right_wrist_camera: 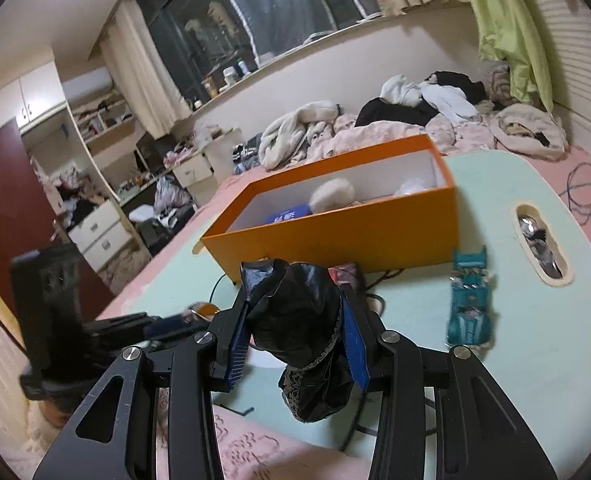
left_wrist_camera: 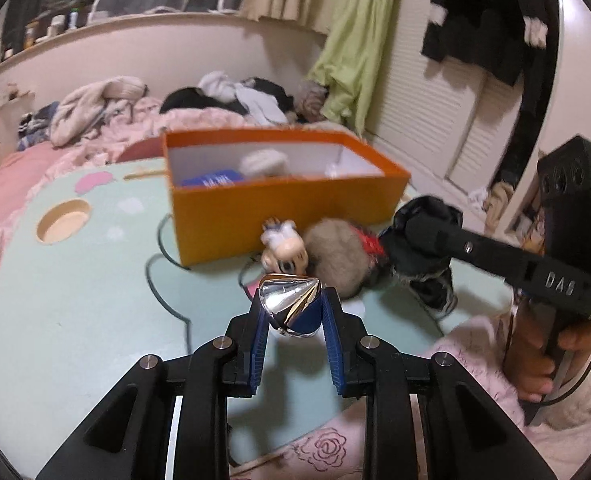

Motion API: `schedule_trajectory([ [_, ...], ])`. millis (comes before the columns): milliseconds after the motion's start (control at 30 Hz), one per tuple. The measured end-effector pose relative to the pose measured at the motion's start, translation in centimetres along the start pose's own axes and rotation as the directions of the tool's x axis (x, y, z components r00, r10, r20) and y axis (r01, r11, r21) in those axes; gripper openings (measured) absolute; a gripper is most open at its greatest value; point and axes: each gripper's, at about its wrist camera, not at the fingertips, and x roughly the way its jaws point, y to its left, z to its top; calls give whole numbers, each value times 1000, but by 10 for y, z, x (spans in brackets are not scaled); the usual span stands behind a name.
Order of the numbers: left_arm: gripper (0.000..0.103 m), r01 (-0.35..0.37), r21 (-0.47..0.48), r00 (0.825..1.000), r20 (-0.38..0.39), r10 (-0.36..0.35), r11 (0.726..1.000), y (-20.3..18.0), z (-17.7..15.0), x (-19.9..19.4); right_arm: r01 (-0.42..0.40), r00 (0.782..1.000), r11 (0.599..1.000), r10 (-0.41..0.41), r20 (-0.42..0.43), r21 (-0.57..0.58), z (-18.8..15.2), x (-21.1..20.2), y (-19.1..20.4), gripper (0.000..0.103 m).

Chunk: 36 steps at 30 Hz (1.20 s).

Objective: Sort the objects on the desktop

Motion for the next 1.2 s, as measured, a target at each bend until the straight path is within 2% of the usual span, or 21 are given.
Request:
schedule_trajectory([
  [133,25,4,8,1000,31,-5,1000,4,29,0,-2,999,1000,3,35,-21,21,3,13,42],
  [233,25,-4,10,999,45,3,1000,8,57,7,-27,996,1000,26,85,11,50,4,16,42],
  [333,25,-20,-21,998,56,21,1000,17,88,19,16,992,1000,-19,123,23,83,13,17,42],
  [433,25,-75,-39,995,63,77,996,25,110,35,74,988,995,-82,131,61,111,31,3,43],
  [467,37,-94,-46,994,54,97,994,28,113,44,109,985,992,-117,124,71,118,40,-3,44],
  [500,64,-121,-62,992,15,123,991,33,113,59,137,984,988,-144,104,78,120,49,-10,48],
  [533,73,-137,-73,991,-18,136,988,36,111,70,164,983,982,-171,70,91,121,59,-19,58],
  [567,80,-147,-79,988,-53,143,986,38,106,82,200,979,971,-203,6,130,118,72,-32,63],
  [600,82,-168,-52,984,-74,164,984,36,99,92,217,976,961,-212,-44,173,113,81,-43,72],
  [633,83,-199,14,979,-38,200,980,28,95,92,233,971,946,-214,-103,225,104,90,-54,73],
  [700,84,-242,100,969,-28,246,965,16,89,98,306,952,942,-306,-22,138,94,80,-45,79],
  [733,84,-245,98,969,-19,248,965,16,88,96,310,950,945,-310,-16,108,90,77,-39,80],
  [833,84,-189,30,982,-8,189,982,23,91,84,299,954,951,-297,-40,83,87,69,-29,80],
  [933,85,-187,-10,981,50,188,982,27,91,59,258,965,957,-262,13,132,88,49,-27,80],
  [1000,91,-194,-21,979,62,195,981,27,87,43,231,969,960,-242,49,161,87,28,-22,80],
  [1100,95,-181,-25,982,46,182,983,23,71,23,195,977,969,-206,55,152,74,10,-11,80],
  [1200,98,-154,-30,988,3,154,988,17,44,12,194,980,975,-196,15,112,55,0,-2,80],
])
